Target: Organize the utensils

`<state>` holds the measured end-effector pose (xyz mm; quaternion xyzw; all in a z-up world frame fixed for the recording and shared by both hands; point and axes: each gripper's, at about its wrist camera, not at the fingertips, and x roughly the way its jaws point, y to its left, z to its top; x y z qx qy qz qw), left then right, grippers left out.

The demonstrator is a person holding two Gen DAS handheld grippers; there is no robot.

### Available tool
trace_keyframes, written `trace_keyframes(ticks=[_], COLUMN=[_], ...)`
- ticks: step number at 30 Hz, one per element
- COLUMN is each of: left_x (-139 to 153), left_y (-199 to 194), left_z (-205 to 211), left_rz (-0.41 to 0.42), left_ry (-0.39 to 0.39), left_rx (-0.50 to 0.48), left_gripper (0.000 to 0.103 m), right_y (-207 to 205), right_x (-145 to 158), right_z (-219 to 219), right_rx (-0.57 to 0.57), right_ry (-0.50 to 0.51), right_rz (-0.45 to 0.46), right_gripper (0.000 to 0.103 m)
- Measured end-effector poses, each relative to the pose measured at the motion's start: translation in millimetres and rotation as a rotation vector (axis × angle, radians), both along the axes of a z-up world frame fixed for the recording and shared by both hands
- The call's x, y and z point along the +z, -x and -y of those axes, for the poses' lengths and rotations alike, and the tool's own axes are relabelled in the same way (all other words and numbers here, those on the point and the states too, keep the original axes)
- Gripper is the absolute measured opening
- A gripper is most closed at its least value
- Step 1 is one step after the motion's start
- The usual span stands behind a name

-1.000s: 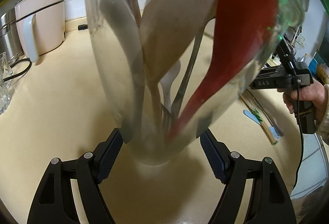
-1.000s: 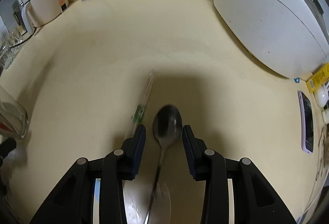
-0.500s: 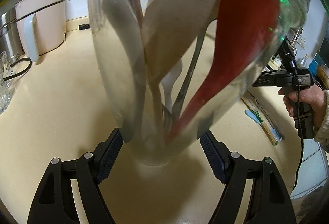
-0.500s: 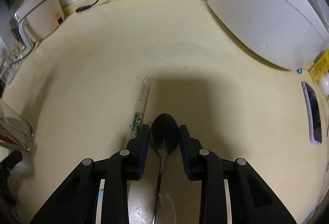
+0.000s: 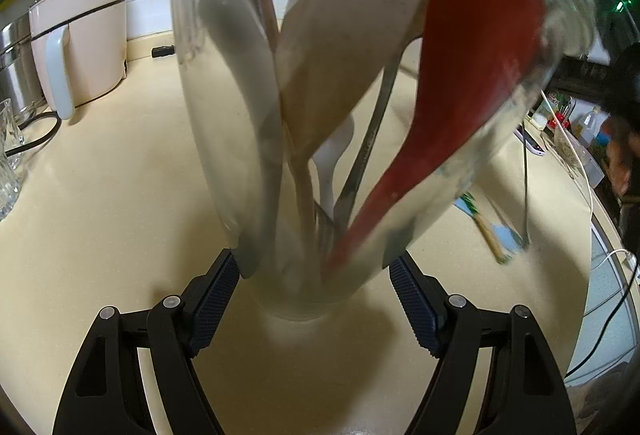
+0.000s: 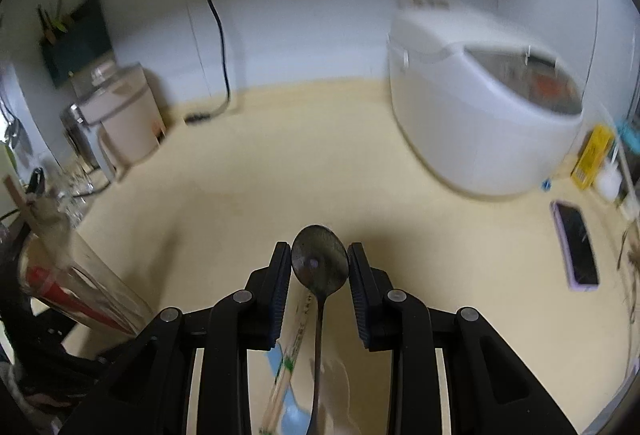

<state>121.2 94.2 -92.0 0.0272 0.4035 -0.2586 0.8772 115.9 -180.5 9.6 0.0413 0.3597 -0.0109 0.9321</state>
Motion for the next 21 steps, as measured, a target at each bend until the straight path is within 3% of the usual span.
trace_keyframes(ticks=[9, 11, 15, 21], left_x=[0, 0, 0, -1], left_y=[0, -1, -1, 0], left_z=[-1, -1, -2, -1], left_rz=[0.0, 0.0, -0.001, -0.001], left_ry=[0.0, 0.0, 0.001, 0.0], left_rx=[0.001, 0.0, 0.0, 0.001], left_gripper=[0.08, 0.08, 0.08, 0.08], right_y=[17, 16, 20, 14], right_x=[77, 95, 130, 145], right_z=[-22, -35, -57, -72], right_rx=[0.053, 0.092, 0.169, 0.226], right_ry=[-0.002, -0.015, -0.054, -0.064], right_rz=[0.175, 0.214, 0.285, 0.301], right_gripper=[0.027, 0.019, 0.018, 0.017])
